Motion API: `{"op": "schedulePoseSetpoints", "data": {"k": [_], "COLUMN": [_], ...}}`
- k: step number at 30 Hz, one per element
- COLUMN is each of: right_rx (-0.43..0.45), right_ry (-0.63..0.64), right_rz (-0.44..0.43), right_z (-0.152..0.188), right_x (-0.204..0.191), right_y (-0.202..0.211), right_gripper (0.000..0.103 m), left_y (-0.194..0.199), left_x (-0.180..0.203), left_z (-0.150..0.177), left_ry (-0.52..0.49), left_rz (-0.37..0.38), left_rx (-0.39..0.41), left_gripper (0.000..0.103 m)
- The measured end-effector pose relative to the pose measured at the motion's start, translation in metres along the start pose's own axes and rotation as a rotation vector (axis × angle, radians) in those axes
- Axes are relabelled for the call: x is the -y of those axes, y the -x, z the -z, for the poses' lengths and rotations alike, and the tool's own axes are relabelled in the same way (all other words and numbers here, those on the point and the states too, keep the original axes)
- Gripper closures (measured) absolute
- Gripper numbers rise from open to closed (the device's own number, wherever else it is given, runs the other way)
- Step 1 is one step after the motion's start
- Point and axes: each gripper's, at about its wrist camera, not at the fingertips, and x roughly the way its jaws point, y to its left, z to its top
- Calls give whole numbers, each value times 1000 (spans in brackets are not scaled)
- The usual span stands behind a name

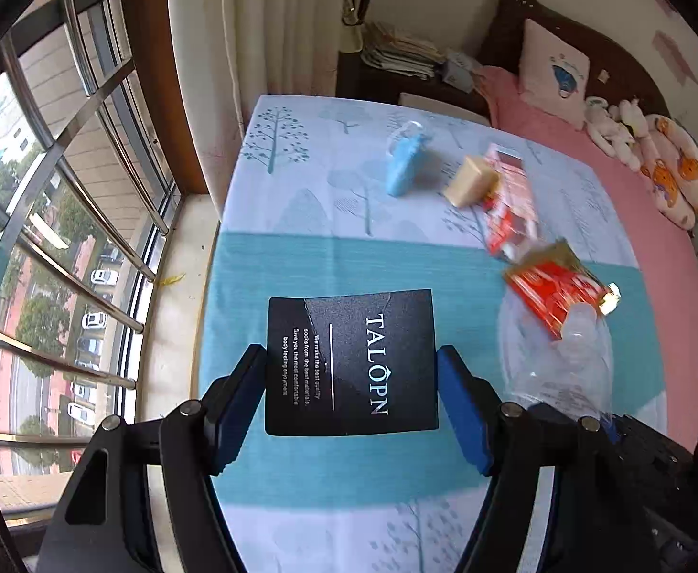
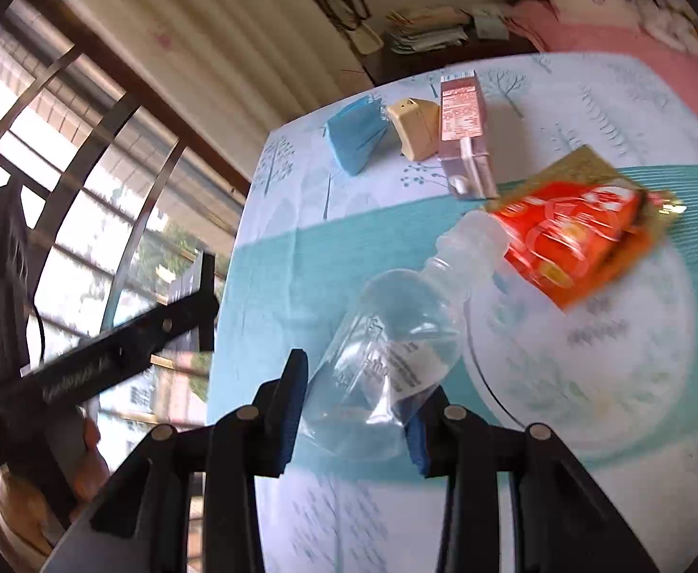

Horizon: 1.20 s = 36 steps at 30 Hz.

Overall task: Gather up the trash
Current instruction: 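Carry the black card and plastic bottle down over the bin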

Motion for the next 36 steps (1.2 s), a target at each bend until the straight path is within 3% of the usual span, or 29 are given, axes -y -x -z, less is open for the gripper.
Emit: {"op": "schedulePoseSetpoints", "data": {"k": [4, 12, 18, 28, 36], "right_rx": [5, 84, 79, -44, -149], "right_ry": [99, 177, 267, 242, 219], "right_rz": [20, 28, 58, 46, 77], "right_z": [48, 144, 207, 289, 342], "right_x": [10, 61, 89, 115, 123], "right_y": [52, 158, 201, 200, 137], "right_gripper": [66, 66, 66, 66, 66], "left_y": [45, 119, 148, 147, 80], "left_x": [31, 102, 147, 170, 154], "left_z": [55, 180, 254, 334, 375], "left_ry": [-5, -19, -40, -84, -95], "left_rz": [-4, 1, 9, 5, 18], "left_rx": [39, 70, 72, -45, -153], "left_gripper": [33, 33, 33, 33, 33]}}
